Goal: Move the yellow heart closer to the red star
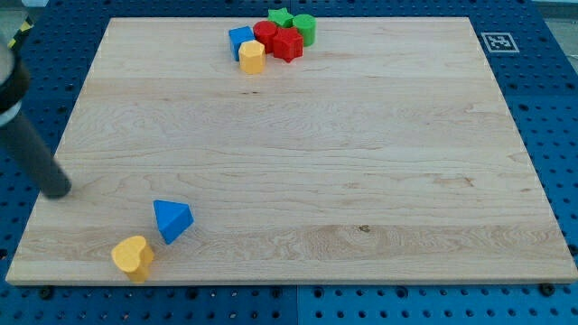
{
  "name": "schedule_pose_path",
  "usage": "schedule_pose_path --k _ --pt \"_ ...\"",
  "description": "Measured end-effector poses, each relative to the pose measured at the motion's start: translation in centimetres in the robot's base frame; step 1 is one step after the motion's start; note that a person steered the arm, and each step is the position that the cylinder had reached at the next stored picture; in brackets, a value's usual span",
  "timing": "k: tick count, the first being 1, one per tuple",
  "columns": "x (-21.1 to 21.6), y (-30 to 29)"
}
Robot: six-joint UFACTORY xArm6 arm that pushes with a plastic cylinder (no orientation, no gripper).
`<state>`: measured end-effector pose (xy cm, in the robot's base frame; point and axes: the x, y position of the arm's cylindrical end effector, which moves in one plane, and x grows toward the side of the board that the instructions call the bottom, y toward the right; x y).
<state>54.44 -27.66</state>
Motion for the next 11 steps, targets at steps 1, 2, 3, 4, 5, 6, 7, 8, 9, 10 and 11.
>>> schedule_pose_path --k 1,2,3,4,5,6,7,8,9,10,11 --pt "6.2 4.5" --pt "7.4 6.9" --pt "7.3 6.8" --pt "7.3 6.9" --pt "7.3 7.7" --pt "7.3 9.0" --pt "7.3 10.9" --pt "7.3 12.8" --pt "6.9 14.9" --pt "5.9 16.4" --pt "4.4 17.5"
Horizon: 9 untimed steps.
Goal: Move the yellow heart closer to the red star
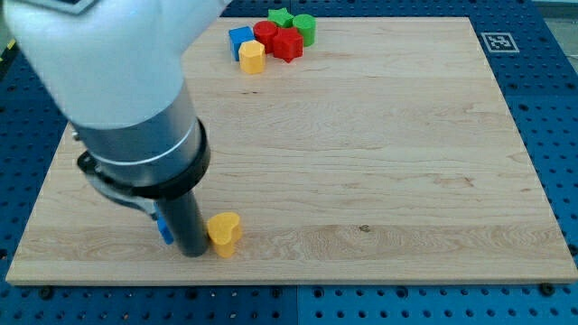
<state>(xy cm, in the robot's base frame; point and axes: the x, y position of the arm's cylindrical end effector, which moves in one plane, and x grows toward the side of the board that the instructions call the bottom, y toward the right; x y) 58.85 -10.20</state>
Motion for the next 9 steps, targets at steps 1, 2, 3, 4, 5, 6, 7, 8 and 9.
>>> schedule_pose_path --k 1,2,3,4,5,6,7,8,9 --pt "0.1 2.1" --pt "0.2 4.7" --pt "0.2 6.8" --pt "-0.1 9.4" --pt "-1.3 11.3" --pt "-3.8 11.7" --pt "-6.1 12.9" --pt "-7.6 15.7" --pt "-9.3 18.7"
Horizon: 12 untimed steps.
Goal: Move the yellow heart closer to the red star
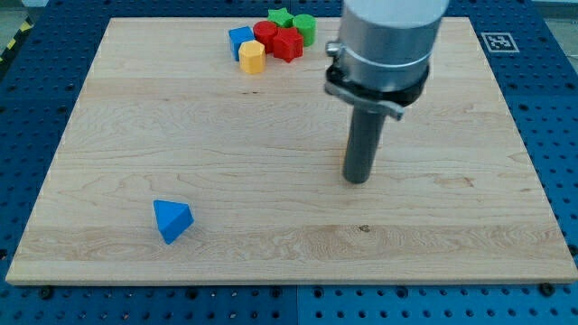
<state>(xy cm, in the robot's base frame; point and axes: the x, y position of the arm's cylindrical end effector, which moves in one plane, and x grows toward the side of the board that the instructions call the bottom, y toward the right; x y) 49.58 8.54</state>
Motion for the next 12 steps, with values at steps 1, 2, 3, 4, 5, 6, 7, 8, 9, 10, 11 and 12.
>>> schedule_pose_path --k 1,2,3,4,5,6,7,8,9,10,11,12 --pt "-3.3 1.6" --pt "-7.4 1.6" --pt "-11.6 1.6" --pt "-15.5 1.6" --pt "-18.6 1.6" --pt "-19.9 2.4" --pt "-20.4 2.7" --pt "-17.0 6.0" --pt "-15.3 8.1" --pt "-15.6 7.5" --pt "-16.7 4.6" --pt "-17.2 0.8"
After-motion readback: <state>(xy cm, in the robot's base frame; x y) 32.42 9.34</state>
